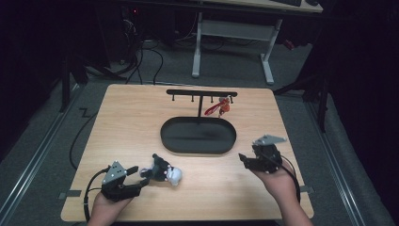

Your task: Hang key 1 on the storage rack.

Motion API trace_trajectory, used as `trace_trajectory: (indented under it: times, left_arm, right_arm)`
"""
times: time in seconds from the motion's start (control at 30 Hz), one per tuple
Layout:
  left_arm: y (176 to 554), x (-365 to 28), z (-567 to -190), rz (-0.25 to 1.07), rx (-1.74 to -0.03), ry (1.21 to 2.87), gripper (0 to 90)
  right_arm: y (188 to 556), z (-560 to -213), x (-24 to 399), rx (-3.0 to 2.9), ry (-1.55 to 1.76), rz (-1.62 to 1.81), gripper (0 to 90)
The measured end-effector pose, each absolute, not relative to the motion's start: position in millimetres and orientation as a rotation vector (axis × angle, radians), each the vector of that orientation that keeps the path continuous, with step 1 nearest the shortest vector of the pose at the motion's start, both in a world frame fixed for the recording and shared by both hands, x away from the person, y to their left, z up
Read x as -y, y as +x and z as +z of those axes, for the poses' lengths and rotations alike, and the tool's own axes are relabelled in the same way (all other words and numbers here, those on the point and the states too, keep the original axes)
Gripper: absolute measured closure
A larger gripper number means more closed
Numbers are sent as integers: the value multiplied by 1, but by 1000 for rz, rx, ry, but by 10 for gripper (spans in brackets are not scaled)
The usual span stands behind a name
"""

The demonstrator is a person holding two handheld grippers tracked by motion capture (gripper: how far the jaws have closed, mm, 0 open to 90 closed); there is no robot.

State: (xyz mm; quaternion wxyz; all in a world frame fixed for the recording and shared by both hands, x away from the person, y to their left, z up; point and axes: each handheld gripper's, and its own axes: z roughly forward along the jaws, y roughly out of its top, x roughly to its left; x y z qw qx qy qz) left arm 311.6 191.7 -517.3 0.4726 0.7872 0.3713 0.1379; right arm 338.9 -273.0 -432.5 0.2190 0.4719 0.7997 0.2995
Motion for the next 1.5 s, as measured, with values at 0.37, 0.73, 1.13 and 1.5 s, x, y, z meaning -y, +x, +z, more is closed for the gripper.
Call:
trace_trajectory:
  times: [0.37, 0.73, 1.13, 1.5]
  left_arm:
    - [310, -184, -512, 471, -968, 1889, 362]
    - [307, -193, -513, 515, -1007, 1888, 406]
    - [318, -184, -509, 636, -1027, 1879, 451]
    - [341, -173, -515, 734, -1160, 1886, 814]
  right_arm:
    - [285, -487, 322, -1963, 1395, 1007, 394]
    - [285, -493, 316, -1958, 1412, 1032, 410]
    - [275, -504, 310, -1947, 1389, 957, 410]
    - [246, -507, 322, -1931, 1372, 923, 416]
